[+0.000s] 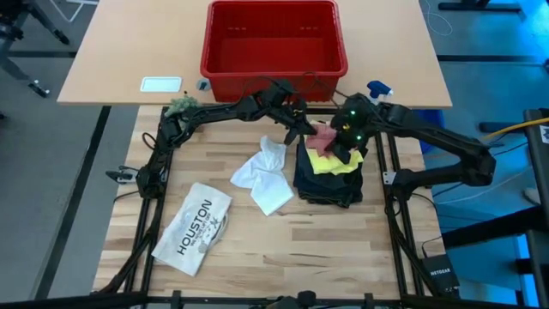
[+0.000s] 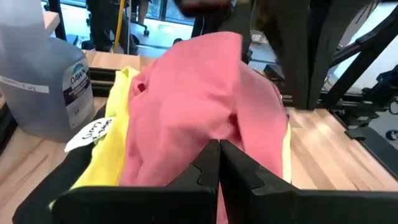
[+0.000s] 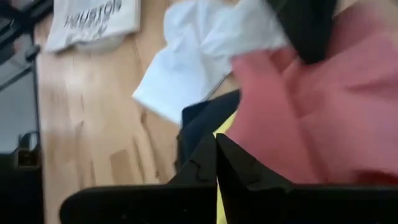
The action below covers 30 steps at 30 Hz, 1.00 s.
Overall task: Fold laundry
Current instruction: Stack the pink panty on the yellow shirt
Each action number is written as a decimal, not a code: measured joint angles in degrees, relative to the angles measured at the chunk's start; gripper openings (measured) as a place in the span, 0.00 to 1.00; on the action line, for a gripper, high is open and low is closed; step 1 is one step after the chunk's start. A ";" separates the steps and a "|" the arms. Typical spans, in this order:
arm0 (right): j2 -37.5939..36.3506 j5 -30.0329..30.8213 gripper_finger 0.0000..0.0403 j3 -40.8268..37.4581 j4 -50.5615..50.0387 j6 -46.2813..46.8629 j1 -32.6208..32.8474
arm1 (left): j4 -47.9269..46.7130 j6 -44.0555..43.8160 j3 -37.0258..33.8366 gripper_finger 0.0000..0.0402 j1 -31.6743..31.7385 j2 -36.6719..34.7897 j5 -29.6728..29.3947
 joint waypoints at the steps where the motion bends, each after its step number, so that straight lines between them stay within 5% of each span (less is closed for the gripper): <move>1: -0.83 1.03 0.00 0.00 0.55 0.37 0.00 | -0.06 0.13 0.00 0.00 0.00 0.00 -0.12; 6: -2.86 9.53 0.00 0.04 2.67 1.62 -0.08 | 0.98 0.22 -0.02 0.00 0.02 0.00 -0.68; 15: 3.09 9.92 0.00 0.02 5.88 0.39 -3.15 | 0.78 0.44 -0.02 0.00 0.02 0.00 -0.70; 30: 2.61 -10.24 0.00 0.04 -11.02 -7.35 -3.43 | 0.59 0.29 -0.12 0.00 0.28 2.42 -0.48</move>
